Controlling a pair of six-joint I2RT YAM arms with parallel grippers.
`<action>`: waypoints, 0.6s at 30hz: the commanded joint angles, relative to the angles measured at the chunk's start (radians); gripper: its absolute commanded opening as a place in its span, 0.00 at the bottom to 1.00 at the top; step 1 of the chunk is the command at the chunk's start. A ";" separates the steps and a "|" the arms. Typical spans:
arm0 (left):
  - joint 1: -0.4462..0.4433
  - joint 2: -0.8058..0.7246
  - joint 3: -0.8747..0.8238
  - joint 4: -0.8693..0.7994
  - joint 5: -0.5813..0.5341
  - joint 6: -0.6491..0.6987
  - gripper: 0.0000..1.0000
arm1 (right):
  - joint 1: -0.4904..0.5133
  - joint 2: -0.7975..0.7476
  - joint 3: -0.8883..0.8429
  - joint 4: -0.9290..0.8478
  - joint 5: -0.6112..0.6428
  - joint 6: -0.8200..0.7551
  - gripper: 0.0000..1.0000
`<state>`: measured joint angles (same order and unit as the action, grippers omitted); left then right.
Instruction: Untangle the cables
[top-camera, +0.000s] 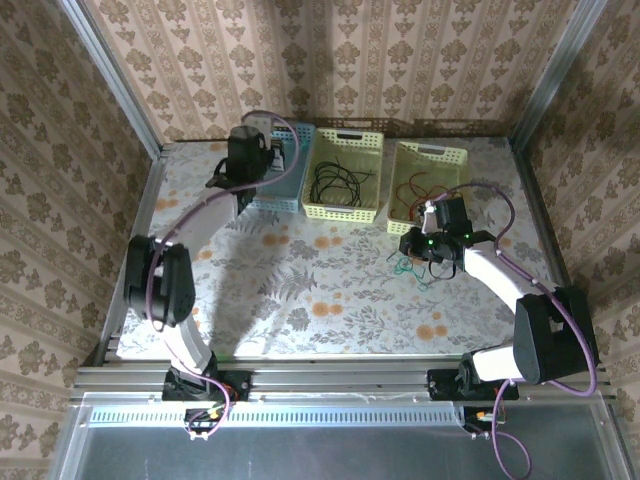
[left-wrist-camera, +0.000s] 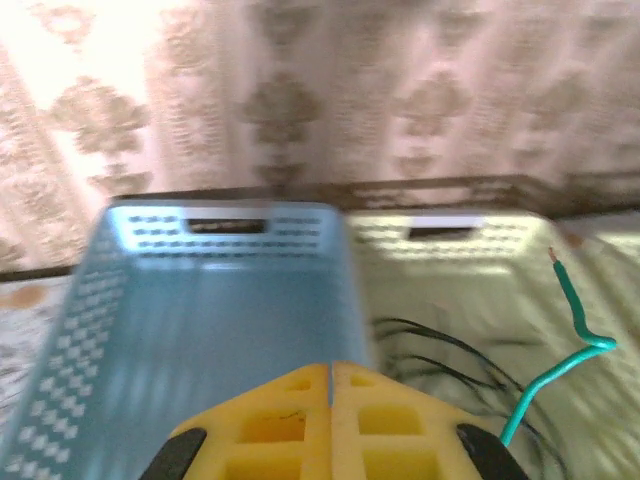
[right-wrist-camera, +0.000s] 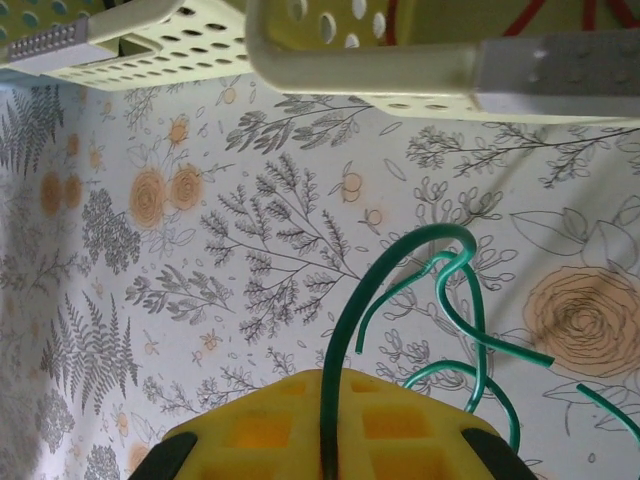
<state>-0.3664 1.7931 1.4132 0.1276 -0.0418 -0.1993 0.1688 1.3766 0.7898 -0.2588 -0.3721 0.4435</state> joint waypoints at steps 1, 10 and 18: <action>0.006 0.111 0.084 -0.091 -0.069 -0.058 0.25 | 0.015 -0.018 0.031 -0.008 0.008 -0.031 0.12; -0.136 0.051 -0.042 0.038 0.104 0.085 1.00 | 0.020 -0.034 0.024 0.000 -0.009 -0.046 0.11; -0.319 0.062 -0.101 -0.187 0.479 0.234 0.98 | -0.048 -0.019 -0.003 0.138 -0.129 0.072 0.10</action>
<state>-0.6487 1.8687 1.3338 0.0505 0.2916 -0.0631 0.1562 1.3605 0.7914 -0.2226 -0.4133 0.4469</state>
